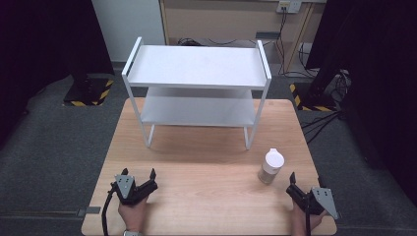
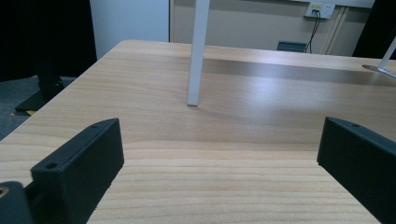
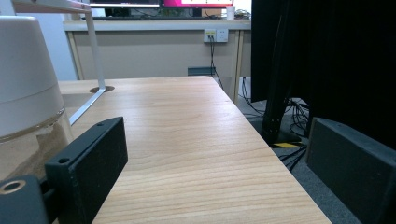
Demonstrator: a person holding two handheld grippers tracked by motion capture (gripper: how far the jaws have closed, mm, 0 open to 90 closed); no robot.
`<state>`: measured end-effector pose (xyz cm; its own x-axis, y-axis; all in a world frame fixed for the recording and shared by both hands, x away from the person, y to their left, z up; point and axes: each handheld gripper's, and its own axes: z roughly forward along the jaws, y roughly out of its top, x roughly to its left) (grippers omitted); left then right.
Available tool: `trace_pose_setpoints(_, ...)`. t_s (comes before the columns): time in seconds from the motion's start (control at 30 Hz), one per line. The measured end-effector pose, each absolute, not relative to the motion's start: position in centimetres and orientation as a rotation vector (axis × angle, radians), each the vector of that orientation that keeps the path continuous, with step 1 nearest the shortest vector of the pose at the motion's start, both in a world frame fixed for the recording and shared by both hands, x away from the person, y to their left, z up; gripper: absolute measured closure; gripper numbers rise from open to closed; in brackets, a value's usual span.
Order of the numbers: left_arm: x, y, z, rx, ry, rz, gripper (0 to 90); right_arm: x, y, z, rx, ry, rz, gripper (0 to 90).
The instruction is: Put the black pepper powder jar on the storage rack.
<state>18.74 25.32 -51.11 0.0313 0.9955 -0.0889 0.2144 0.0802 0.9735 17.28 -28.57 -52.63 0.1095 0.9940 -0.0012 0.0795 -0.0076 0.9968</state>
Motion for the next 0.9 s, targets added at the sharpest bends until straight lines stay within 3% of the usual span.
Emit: trace_pose_setpoints(0.9, 18.78, 25.42, -51.09, 1.324, 1.366, 1.001, 0.2, 17.29, -28.63, -52.68, 1.277, 1.221, 1.058, 2.0)
